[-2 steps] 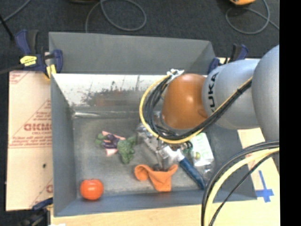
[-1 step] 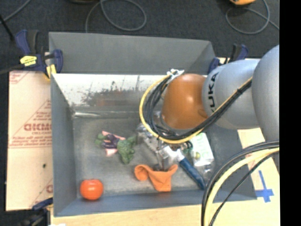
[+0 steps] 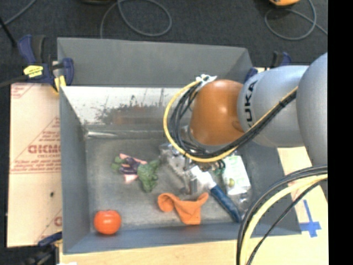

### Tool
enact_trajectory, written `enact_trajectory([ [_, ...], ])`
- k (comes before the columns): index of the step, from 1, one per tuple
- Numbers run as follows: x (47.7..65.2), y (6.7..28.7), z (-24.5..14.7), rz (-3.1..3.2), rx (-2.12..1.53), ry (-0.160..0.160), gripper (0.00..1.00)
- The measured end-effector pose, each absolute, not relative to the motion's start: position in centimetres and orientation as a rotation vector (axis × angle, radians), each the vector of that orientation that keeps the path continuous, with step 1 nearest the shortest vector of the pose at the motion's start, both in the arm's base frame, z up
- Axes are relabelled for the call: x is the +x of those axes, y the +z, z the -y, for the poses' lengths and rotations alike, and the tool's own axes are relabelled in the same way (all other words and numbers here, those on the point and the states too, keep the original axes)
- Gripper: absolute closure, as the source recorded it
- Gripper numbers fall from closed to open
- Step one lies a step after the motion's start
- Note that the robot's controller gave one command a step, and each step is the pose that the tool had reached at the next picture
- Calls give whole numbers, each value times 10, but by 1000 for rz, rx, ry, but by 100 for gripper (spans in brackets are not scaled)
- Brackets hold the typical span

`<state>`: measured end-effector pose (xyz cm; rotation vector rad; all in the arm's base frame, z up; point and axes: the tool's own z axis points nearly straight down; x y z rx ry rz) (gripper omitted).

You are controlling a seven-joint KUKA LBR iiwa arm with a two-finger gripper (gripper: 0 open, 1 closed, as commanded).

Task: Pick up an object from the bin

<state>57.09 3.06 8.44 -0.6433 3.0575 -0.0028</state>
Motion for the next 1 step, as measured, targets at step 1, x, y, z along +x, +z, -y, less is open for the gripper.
enact_trajectory([
  [1, 583, 87, -98, -3090, -437, 0, 100],
])
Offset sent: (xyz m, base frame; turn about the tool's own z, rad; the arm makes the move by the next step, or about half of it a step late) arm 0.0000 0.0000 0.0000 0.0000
